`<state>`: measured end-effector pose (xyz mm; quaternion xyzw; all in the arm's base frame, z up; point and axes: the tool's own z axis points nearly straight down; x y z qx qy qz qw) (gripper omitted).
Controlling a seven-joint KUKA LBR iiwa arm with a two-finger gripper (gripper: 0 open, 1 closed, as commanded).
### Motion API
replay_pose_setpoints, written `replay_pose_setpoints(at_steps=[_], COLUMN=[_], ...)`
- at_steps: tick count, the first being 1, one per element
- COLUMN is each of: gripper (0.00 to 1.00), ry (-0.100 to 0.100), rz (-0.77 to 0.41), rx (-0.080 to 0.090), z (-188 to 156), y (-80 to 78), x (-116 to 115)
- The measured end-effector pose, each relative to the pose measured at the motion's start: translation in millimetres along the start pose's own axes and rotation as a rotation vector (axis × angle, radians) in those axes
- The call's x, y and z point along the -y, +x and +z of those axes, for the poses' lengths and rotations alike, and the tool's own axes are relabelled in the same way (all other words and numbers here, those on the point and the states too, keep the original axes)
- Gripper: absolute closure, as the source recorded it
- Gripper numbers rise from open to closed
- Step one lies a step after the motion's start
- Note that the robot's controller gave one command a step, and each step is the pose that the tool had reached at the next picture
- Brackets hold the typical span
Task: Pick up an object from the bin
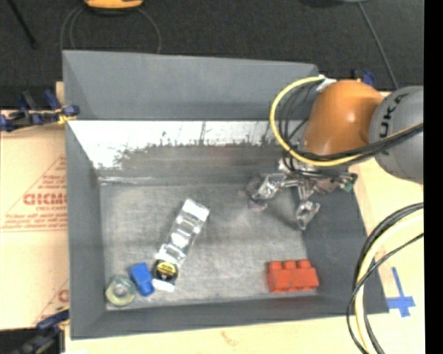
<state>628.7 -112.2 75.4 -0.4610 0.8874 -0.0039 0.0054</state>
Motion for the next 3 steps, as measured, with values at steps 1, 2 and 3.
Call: replay_pose_setpoints(at_steps=[1, 2, 3], gripper=[0.0, 1.0, 1.0], ry=[-0.002, 0.0, 0.0], rz=[0.016, 0.022, 0.026], rx=[0.002, 0.004, 0.002], z=[0.3, -1.7, -109.9], y=[-73.8, -71.8, -73.7], x=[-18.4, -16.3, -11.8])
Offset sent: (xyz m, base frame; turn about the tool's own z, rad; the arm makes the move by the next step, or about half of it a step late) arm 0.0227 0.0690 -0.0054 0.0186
